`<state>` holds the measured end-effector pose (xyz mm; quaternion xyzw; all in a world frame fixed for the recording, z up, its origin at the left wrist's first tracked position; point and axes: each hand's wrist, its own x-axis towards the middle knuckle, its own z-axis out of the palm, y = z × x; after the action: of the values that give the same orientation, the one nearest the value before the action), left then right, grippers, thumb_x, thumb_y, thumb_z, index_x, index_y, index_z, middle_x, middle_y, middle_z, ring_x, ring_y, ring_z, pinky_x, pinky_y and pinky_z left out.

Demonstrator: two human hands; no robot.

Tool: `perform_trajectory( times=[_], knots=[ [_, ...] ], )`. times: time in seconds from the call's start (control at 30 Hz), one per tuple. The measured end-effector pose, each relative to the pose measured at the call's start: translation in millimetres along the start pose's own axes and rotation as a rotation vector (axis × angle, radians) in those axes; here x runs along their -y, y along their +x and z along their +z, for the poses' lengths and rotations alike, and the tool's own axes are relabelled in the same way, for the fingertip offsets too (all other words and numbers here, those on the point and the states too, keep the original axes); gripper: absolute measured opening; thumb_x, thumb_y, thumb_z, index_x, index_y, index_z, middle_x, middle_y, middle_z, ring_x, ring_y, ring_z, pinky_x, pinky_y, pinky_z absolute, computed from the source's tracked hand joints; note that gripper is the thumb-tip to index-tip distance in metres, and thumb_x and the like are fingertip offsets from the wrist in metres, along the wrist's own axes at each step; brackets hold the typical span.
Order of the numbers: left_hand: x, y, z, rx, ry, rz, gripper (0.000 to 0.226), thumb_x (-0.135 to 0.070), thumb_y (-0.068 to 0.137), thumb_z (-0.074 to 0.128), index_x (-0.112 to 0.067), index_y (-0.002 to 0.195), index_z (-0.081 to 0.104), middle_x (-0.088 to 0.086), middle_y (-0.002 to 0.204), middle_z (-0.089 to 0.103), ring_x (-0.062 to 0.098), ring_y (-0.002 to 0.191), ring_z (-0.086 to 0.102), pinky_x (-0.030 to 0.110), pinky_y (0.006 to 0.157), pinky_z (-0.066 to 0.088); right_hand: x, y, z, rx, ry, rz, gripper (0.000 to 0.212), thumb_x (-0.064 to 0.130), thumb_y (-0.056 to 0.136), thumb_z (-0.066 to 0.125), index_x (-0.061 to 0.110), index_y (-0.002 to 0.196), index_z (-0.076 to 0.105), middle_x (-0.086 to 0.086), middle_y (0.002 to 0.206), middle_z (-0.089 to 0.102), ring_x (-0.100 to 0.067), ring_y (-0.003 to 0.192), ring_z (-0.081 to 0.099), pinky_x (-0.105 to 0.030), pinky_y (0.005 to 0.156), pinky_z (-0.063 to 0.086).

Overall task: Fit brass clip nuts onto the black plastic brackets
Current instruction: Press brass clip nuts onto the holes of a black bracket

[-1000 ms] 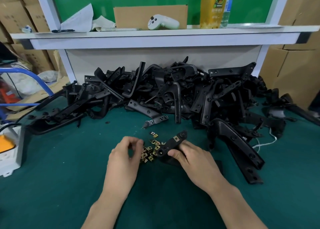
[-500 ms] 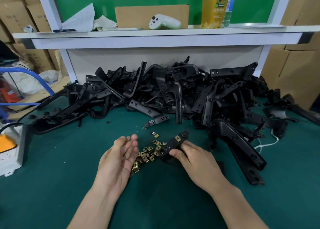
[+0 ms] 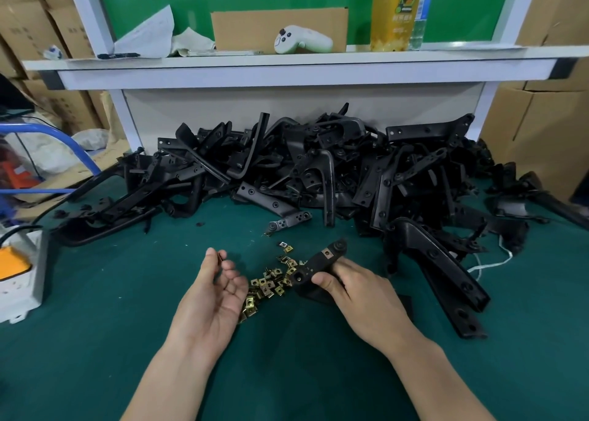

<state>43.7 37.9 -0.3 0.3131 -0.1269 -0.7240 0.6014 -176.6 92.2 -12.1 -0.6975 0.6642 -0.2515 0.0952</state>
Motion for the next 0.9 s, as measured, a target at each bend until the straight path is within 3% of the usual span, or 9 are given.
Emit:
perform_trajectory(
  times=[0.27, 0.43, 0.6, 0.9],
  knots=[
    [-0.4, -9.9, 6.9, 0.154, 0.009, -0.083, 0.019, -0.024, 0.097, 0.057, -0.013, 0.094, 0.072, -0.004, 0.071, 0.050, 0.007, 0.058, 0.048, 0.020, 0.053, 0.050, 0.2, 0.7, -0.2, -0.001, 0.005, 0.000, 0.070, 0.078, 0.089, 0.011, 0.040, 0.123, 0.058, 0.024, 0.124, 0.058, -0.011, 0.105, 0.061, -0.034, 0.079, 0.050],
    [-4.9, -16.7, 6.9, 0.293, -0.139, -0.176, 0.028, -0.012, 0.097, 0.048, -0.008, 0.095, 0.076, -0.006, 0.077, 0.050, 0.008, 0.063, 0.047, 0.021, 0.060, 0.051, 0.2, 0.2, -0.7, 0.004, 0.001, 0.001, 0.070, 0.079, 0.088, 0.010, 0.041, 0.123, 0.058, 0.024, 0.125, 0.057, -0.010, 0.106, 0.061, -0.035, 0.081, 0.051],
    [-6.0, -16.9, 5.5, 0.312, -0.176, -0.182, 0.027, -0.011, 0.099, 0.047, -0.009, 0.099, 0.074, -0.006, 0.079, 0.050, 0.007, 0.065, 0.048, 0.020, 0.063, 0.051, -0.2, 0.6, -0.7, 0.005, -0.001, 0.003, 0.070, 0.079, 0.089, 0.011, 0.040, 0.123, 0.058, 0.025, 0.126, 0.057, -0.009, 0.106, 0.060, -0.035, 0.081, 0.050],
    [3.6, -15.0, 11.0, 0.226, 0.221, 0.052, 0.016, -0.023, 0.091, 0.064, -0.017, 0.099, 0.076, -0.003, 0.083, 0.062, 0.006, 0.066, 0.055, 0.020, 0.063, 0.055, 0.1, 0.5, -1.1, 0.010, 0.003, -0.003, 0.065, 0.077, 0.090, 0.013, 0.042, 0.123, 0.057, 0.024, 0.124, 0.058, -0.009, 0.106, 0.060, -0.032, 0.078, 0.049]
  ],
)
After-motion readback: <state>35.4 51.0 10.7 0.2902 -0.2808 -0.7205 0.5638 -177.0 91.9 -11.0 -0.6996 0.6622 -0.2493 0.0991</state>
